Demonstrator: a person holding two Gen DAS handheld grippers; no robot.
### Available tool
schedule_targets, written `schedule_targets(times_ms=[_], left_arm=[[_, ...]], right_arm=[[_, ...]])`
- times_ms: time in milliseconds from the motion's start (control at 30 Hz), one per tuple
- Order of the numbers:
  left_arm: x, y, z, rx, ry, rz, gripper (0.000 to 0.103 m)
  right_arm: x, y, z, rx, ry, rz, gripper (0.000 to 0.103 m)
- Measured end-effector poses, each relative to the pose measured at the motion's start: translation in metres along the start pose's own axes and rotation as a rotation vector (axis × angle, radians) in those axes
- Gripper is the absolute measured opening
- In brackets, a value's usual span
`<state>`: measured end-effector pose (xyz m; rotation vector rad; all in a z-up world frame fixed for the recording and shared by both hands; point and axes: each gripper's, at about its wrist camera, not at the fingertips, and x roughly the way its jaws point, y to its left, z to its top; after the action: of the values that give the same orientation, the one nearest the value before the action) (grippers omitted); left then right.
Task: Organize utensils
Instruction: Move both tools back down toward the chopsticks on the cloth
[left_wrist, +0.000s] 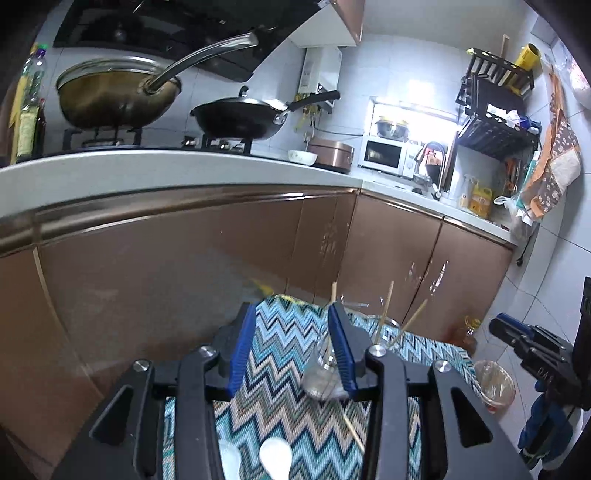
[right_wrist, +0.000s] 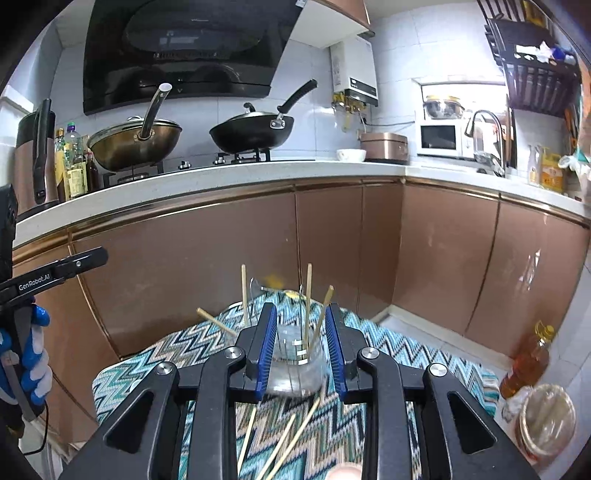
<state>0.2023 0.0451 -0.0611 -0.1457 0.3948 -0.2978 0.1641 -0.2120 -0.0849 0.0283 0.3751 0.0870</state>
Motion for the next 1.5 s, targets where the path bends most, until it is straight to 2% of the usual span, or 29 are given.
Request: schedule_targets(times_ms=[300, 667, 1133, 1233, 1500], left_arm=[[-0.033, 0.014, -0.022, 0.002, 0.042, -0.002, 0.039], [-0.06, 0.026, -0.032, -0.017, 0.077, -0.014, 0.039], [-0.075, 0.035, -0.047, -0.046, 0.135, -0.041, 0.042], [-0.067, 0.031, -0.053, -0.049, 0.173, -0.061, 0.042], [-0.012, -0.003, -0.08, -0.048, 0.369, -0.145, 0.042]], right_arm=[[-0.034, 0.001, -0.019, 0.027, 0.047, -0.022, 0.028], [-0.064, -0.001, -0.031, 0.052, 0.081, -0.036, 0.032], [-0.082, -0.007, -0.05, 0.096, 0.14, -0.039, 0.032], [-0.08, -0.01, -0.056, 0.107, 0.161, -0.033, 0.032], [-0.048, -0.028, -0.074, 0.161, 0.262, 0.006, 0.032]])
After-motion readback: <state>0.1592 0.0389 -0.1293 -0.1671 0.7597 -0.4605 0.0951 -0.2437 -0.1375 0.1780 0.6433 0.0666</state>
